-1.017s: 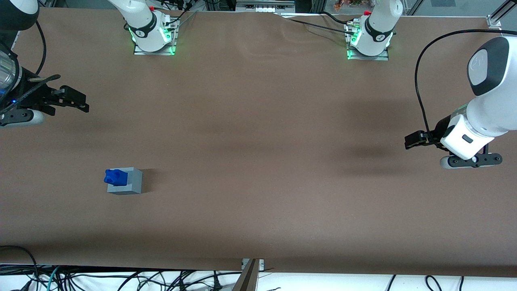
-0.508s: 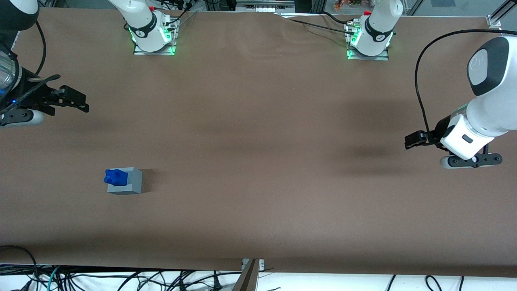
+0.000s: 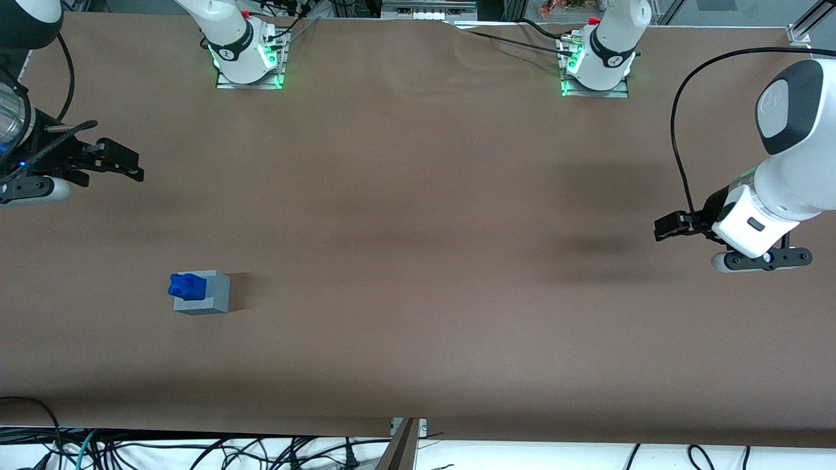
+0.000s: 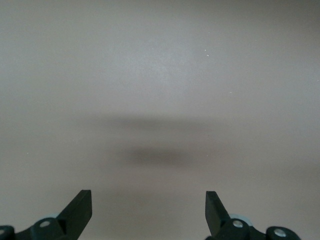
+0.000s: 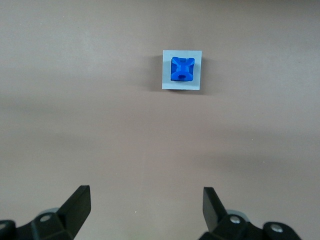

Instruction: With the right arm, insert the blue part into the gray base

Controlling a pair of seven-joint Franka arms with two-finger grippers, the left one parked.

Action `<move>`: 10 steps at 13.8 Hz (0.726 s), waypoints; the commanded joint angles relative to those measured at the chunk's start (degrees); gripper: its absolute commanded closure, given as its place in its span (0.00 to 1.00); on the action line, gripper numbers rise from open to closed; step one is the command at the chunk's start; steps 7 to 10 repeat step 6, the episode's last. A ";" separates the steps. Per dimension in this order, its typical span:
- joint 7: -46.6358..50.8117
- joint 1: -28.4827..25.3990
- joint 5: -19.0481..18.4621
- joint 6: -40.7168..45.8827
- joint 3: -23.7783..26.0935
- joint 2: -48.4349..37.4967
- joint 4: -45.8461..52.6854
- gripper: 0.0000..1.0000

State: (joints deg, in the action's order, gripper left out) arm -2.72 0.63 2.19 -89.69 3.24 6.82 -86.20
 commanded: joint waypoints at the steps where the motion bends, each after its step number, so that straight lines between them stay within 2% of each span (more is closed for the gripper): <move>1: -0.44 0.25 -0.34 0.92 0.10 -0.49 0.60 0.01; 10: -0.27 0.25 -1.13 0.92 0.45 -0.49 0.60 0.01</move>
